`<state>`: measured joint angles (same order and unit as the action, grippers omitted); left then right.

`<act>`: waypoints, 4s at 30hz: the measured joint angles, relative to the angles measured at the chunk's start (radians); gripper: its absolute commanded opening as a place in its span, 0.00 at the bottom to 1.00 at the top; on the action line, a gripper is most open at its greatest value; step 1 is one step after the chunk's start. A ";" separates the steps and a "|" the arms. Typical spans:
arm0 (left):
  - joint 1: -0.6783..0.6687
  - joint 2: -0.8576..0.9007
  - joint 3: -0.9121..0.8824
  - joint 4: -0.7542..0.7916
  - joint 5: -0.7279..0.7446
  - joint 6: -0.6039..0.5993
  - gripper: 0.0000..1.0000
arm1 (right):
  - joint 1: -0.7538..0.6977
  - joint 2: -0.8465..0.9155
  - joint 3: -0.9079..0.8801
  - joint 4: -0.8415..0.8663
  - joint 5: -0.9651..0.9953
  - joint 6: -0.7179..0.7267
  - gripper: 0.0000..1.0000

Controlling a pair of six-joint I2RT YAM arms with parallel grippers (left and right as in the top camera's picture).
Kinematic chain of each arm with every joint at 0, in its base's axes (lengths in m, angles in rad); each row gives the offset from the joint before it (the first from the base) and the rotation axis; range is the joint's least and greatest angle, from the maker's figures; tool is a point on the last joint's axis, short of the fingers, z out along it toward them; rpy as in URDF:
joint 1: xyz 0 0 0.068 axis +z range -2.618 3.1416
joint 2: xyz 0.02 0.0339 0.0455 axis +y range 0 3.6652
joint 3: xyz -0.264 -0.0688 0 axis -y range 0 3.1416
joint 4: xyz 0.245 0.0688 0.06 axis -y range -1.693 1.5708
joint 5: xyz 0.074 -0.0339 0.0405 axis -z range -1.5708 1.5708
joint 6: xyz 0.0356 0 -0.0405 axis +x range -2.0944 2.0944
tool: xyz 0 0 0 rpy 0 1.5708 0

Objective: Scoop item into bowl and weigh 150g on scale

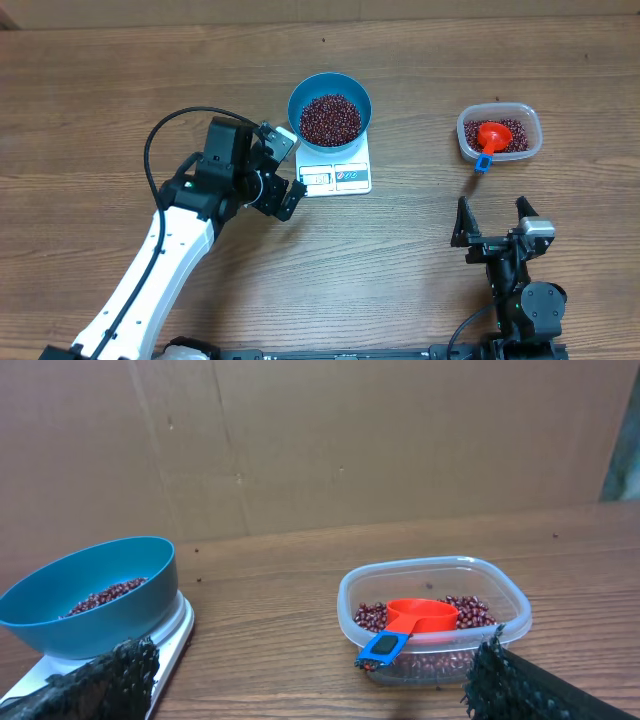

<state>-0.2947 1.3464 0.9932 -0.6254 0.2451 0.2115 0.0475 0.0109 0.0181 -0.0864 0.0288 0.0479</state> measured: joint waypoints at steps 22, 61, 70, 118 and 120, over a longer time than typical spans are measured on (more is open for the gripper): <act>0.052 -0.795 -0.553 0.613 -0.284 -0.060 1.00 | 0.000 0.000 0.000 0.000 -0.003 0.000 1.00; 0.145 -1.331 -0.984 0.547 -0.287 -0.090 1.00 | 0.000 0.000 0.000 -0.001 -0.003 0.000 1.00; 0.145 -1.332 -0.984 0.547 -0.283 -0.090 0.99 | 0.000 0.000 0.000 0.000 -0.003 0.000 1.00; 0.145 -1.332 -0.984 0.547 -0.283 -0.090 1.00 | 0.000 0.000 0.000 -0.001 -0.003 0.000 1.00; 0.145 -1.332 -0.984 0.548 -0.283 -0.090 0.99 | 0.000 0.000 0.000 0.000 -0.003 0.000 1.00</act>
<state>-0.1497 0.0147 0.0090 -0.0776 -0.0380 0.1215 0.0475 0.0109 0.0181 -0.0868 0.0257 0.0479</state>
